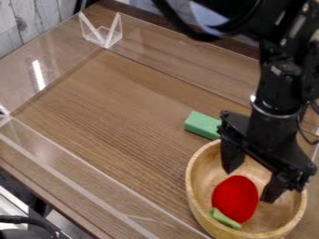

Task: Move the red fruit to the right

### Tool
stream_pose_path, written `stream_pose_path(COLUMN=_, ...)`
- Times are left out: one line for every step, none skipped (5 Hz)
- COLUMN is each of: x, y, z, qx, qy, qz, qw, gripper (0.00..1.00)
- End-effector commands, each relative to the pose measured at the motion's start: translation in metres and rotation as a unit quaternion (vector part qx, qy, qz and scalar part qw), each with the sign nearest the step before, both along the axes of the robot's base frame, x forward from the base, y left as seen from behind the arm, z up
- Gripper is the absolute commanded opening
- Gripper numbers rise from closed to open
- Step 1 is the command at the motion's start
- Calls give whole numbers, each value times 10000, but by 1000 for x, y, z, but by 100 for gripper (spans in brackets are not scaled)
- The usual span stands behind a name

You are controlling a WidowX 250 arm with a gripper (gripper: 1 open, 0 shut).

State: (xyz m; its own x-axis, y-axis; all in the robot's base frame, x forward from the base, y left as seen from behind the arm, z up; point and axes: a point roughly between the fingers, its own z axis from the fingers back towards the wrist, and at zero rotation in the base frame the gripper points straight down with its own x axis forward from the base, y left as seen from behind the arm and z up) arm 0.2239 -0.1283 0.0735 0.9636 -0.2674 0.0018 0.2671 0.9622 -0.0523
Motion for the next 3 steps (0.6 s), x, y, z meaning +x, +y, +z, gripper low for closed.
stream_pose_path(x=12, y=1, z=5, qx=-108, qy=-157, qz=-3, qw=9998, gripper=100)
stream_pose_path(x=14, y=5, z=0, qx=-140, qy=-123, qz=-45, qw=9998, gripper=100)
stream_pose_path(x=18, y=10, z=-7, qx=-174, qy=-76, qz=-271, qw=9995, gripper=0)
